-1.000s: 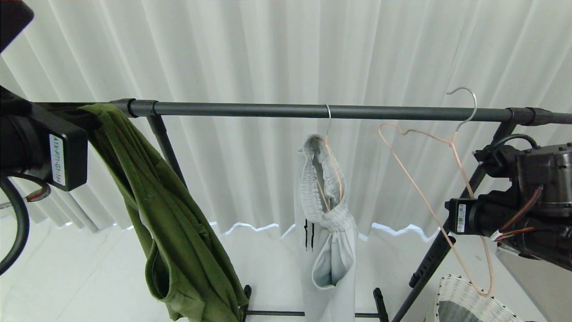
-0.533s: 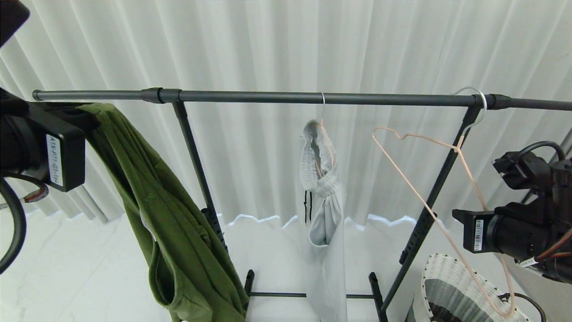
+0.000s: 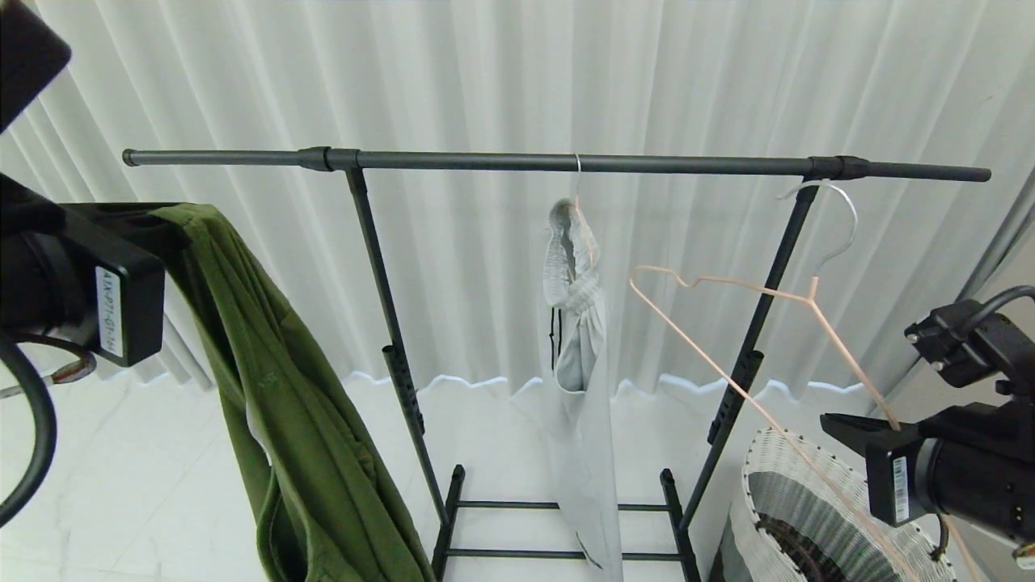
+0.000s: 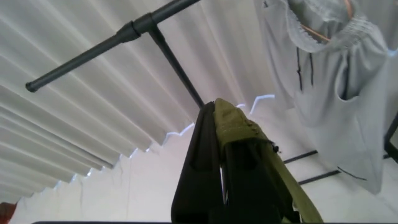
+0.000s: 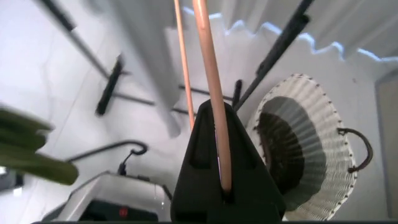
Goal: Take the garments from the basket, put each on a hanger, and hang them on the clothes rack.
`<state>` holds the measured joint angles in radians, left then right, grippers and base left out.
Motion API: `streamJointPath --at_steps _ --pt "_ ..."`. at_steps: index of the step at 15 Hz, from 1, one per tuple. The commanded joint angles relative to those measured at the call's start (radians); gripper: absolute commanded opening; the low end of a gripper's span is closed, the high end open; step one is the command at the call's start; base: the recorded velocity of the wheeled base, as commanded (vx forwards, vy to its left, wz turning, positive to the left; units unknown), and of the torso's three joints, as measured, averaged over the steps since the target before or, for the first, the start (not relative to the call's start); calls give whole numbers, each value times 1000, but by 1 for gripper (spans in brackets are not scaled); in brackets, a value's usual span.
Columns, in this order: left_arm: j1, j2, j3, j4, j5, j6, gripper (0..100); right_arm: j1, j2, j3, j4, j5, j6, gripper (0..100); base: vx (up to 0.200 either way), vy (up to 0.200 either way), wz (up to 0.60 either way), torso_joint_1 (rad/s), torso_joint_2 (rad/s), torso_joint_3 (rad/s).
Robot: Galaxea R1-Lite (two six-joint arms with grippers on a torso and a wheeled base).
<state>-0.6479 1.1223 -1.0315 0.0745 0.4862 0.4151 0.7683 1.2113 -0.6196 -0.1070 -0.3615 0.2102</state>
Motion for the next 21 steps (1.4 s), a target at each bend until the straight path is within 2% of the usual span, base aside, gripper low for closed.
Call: streamJointPath --at_steps 1,3,5,6,8,10,11,14,19,21 --pt "-4 24 19 1 2 1 0 97 -24 -26 17 1 0 0 0 0 0 0 0 0" --pt "-3 70 25 1 8 -6 0 209 -16 -58 21 3 1 0 0 0 0 0 0 0" --pt "1 134 19 1 63 -21 0 315 -6 -86 21 21 1 0 0 0 0 0 0 0" --pt "2 172 11 -4 92 -53 0 364 -6 -98 21 42 1 0 0 0 0 0 0 0" --pt "4 244 -22 -4 115 -164 0 431 -4 -120 20 78 3 0 0 0 0 0 0 0" --pt "2 290 -67 -4 124 -233 0 460 -2 -124 18 88 1 0 0 0 0 0 0 0" --pt "4 304 -82 -4 129 -240 0 465 -1 -126 15 105 1 0 0 0 0 0 0 0" --pt "2 324 -124 -5 129 -243 0 476 5 -144 18 142 0 0 0 0 0 0 0 0" --pt "-4 332 -176 -4 129 -242 0 465 42 -161 9 141 0 0 0 0 0 0 0 0" --pt "-9 330 -176 -5 129 -242 0 433 68 -183 7 136 1 0 0 0 0 0 0 0"
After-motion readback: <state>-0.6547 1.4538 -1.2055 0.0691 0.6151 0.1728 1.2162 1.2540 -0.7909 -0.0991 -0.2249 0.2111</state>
